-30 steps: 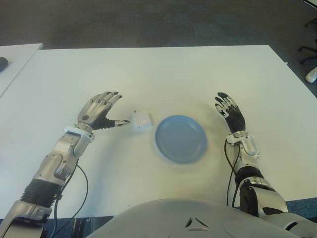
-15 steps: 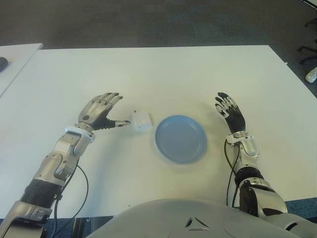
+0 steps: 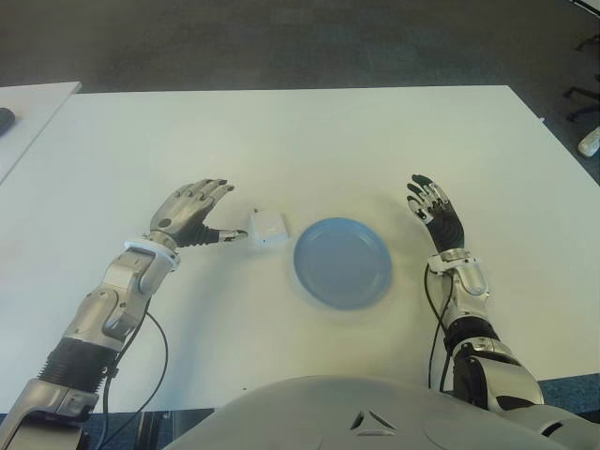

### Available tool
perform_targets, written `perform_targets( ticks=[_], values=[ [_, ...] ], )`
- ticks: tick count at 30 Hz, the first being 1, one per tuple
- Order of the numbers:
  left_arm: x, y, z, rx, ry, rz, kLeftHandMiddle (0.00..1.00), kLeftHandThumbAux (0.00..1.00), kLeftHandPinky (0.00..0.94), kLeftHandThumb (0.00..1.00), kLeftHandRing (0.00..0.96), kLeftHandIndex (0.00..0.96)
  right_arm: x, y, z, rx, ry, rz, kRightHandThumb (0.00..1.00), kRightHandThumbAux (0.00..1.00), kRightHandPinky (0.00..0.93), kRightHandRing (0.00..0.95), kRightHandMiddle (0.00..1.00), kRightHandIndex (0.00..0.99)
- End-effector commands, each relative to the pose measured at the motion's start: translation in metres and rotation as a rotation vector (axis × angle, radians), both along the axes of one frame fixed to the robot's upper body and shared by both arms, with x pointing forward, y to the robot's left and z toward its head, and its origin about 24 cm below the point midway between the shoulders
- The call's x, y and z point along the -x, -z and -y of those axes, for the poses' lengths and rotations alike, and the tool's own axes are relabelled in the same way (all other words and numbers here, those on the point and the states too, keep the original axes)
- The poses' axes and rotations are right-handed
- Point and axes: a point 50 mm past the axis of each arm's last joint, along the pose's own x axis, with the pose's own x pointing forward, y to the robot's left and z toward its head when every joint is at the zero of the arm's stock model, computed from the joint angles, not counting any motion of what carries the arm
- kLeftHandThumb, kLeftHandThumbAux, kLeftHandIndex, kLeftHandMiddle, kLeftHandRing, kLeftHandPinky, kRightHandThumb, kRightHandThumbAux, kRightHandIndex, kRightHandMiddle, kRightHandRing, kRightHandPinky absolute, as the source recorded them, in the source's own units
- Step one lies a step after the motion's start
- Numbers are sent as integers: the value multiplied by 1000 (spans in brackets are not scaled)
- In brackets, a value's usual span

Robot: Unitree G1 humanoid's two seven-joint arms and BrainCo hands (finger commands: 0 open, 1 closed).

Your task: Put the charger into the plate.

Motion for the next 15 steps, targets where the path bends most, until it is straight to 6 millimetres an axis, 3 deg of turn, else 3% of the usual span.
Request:
perform_targets(
  ticks=[1, 15],
  values=[
    [-1, 5, 1, 0, -5, -46, 3, 203, 59, 361, 0, 0, 38, 42, -15, -89, 31, -168, 248, 666, 65, 80, 101, 121],
    [-8, 18, 1, -10, -19, -91, 5, 199, 65, 389, 0, 0, 41, 42, -16, -89, 30, -167, 248, 666, 65, 80, 101, 121]
  ],
)
